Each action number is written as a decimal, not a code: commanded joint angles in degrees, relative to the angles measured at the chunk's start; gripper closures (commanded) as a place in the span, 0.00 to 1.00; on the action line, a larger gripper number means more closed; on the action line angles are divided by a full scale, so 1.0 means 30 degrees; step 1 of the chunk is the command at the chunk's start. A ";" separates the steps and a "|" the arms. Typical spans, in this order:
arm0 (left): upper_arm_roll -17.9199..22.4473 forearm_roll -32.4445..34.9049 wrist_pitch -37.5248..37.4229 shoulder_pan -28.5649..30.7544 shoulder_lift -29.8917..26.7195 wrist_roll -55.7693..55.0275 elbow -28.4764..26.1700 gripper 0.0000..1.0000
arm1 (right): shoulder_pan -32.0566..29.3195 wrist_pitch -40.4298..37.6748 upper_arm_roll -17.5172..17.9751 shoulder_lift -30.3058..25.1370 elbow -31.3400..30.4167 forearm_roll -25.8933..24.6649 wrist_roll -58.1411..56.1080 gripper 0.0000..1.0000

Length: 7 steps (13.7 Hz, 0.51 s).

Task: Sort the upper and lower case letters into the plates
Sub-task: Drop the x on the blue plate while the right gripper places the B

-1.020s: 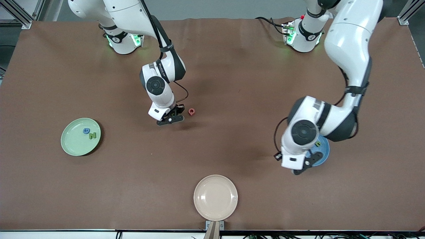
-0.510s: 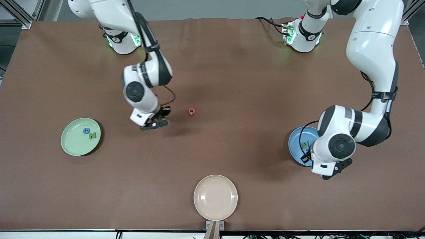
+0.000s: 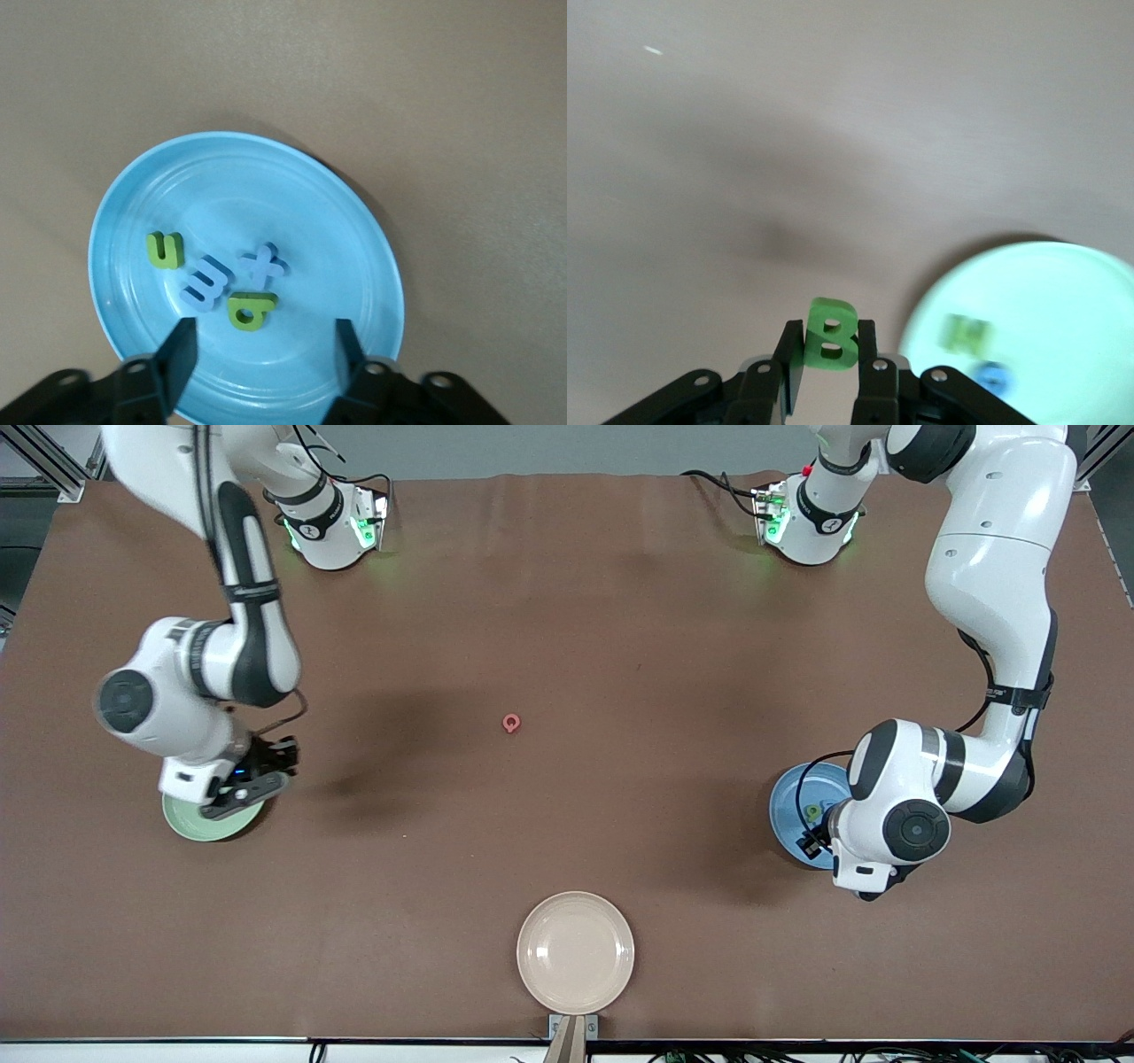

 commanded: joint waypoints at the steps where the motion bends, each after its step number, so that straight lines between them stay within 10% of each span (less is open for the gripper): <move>1: -0.0101 0.0294 -0.0346 -0.0168 -0.0591 -0.0012 0.0424 0.00 | -0.2017 -0.0067 0.0252 0.0978 0.0774 0.0125 -0.2349 0.88; 7: 0.0014 0.0090 -0.1954 0.0300 -0.4891 0.1248 0.0749 0.00 | -0.4921 0.1512 0.0660 0.2852 0.0745 0.0388 -0.4638 0.87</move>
